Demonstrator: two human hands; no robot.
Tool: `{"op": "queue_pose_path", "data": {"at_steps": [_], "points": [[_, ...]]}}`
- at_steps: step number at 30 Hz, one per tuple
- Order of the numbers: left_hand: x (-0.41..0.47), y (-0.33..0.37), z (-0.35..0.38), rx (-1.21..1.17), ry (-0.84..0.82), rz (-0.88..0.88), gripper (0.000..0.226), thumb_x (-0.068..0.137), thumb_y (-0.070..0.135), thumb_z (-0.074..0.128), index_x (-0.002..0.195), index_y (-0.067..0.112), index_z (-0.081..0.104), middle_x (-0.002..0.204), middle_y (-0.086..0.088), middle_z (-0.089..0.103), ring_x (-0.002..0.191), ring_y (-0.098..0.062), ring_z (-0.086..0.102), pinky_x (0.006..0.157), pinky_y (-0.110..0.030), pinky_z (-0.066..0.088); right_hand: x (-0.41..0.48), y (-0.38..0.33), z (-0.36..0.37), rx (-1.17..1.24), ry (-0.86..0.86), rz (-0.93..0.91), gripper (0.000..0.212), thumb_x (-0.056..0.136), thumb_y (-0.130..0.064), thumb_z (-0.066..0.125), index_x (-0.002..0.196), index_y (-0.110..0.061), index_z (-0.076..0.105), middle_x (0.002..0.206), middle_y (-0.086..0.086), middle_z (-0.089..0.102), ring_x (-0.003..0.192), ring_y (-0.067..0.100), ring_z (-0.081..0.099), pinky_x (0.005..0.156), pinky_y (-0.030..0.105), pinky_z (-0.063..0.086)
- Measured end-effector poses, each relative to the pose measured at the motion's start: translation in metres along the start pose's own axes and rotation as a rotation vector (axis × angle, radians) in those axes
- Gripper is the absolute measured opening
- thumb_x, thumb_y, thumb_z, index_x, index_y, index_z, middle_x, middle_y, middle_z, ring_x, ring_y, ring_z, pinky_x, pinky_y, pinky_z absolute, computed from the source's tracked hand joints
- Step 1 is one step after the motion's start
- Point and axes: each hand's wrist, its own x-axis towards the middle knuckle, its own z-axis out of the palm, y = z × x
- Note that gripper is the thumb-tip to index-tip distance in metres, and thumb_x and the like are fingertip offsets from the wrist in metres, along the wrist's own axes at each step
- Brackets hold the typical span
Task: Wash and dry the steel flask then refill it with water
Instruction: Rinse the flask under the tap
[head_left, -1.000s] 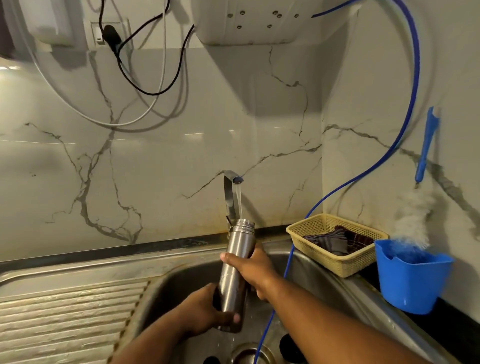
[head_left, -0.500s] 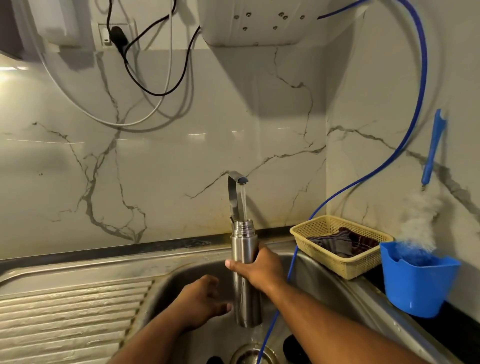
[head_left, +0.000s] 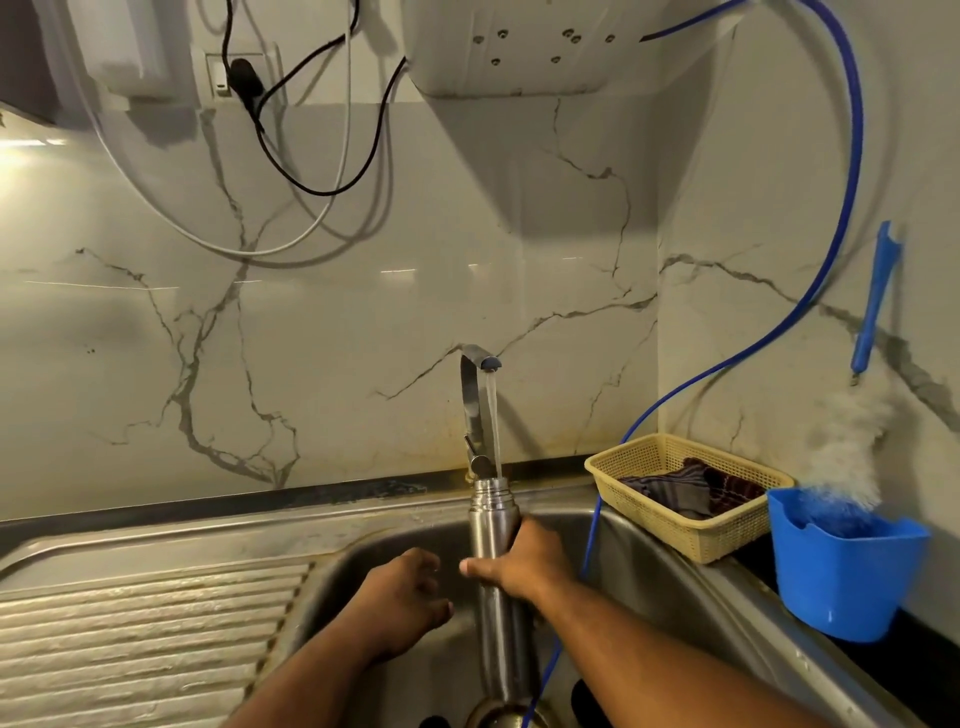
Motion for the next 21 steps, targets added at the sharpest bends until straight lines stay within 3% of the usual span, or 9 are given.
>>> {"op": "queue_pose_path", "data": {"at_steps": [3,7,12,15,19,21], "points": [[0.002,-0.003,-0.001,0.028,0.023,0.014,0.061,0.086,0.026,0.078,0.140,0.026,0.051,0.115,0.009,0.065,0.102,-0.002,0.060,0.083,-0.012,0.044,0.006,-0.010,-0.004,0.094,0.127,-0.074,0.069,0.070,-0.047,0.090,0.126,-0.028,0.054,0.114,-0.004,0.069,0.101,0.018,0.068,0.090,0.037,0.058],[0.000,-0.004,-0.001,0.047,0.015,0.033,0.058,0.084,0.021,0.073,0.139,0.023,0.054,0.110,0.011,0.066,0.102,-0.003,0.062,0.084,-0.012,0.046,0.001,-0.004,0.000,-0.027,-0.007,0.030,0.074,0.066,-0.042,0.093,0.128,-0.021,0.057,0.122,0.004,0.069,0.107,0.022,0.068,0.092,0.040,0.059],[0.002,-0.005,-0.002,0.043,0.042,0.036,0.056,0.086,0.016,0.073,0.137,0.024,0.054,0.109,0.010,0.065,0.098,-0.002,0.060,0.077,-0.010,0.043,0.006,-0.011,-0.003,0.096,0.108,-0.054,0.067,0.073,-0.044,0.089,0.126,-0.026,0.054,0.115,-0.002,0.069,0.096,0.018,0.068,0.085,0.035,0.058],[0.002,-0.005,-0.001,0.054,0.031,0.029,0.056,0.086,0.015,0.072,0.138,0.024,0.054,0.110,0.009,0.066,0.100,-0.003,0.062,0.081,-0.012,0.047,-0.002,-0.007,0.002,-0.031,-0.020,0.029,0.070,0.072,-0.039,0.091,0.130,-0.019,0.055,0.124,0.005,0.067,0.109,0.023,0.068,0.089,0.035,0.058],[0.003,-0.004,-0.003,0.065,0.040,0.028,0.053,0.088,0.014,0.068,0.138,0.025,0.054,0.116,0.009,0.066,0.106,-0.005,0.062,0.091,-0.018,0.050,0.001,-0.013,-0.003,0.106,0.142,-0.066,0.064,0.076,-0.038,0.088,0.128,-0.022,0.054,0.118,0.000,0.068,0.102,0.018,0.068,0.073,0.024,0.053],[0.002,-0.003,-0.003,0.069,0.029,0.033,0.051,0.089,0.013,0.066,0.138,0.024,0.054,0.116,0.009,0.066,0.106,-0.004,0.061,0.091,-0.017,0.048,-0.001,-0.011,-0.006,0.074,0.095,-0.015,0.068,0.074,-0.037,0.089,0.130,-0.021,0.054,0.122,0.001,0.067,0.106,0.021,0.067,0.083,0.031,0.057]]}}
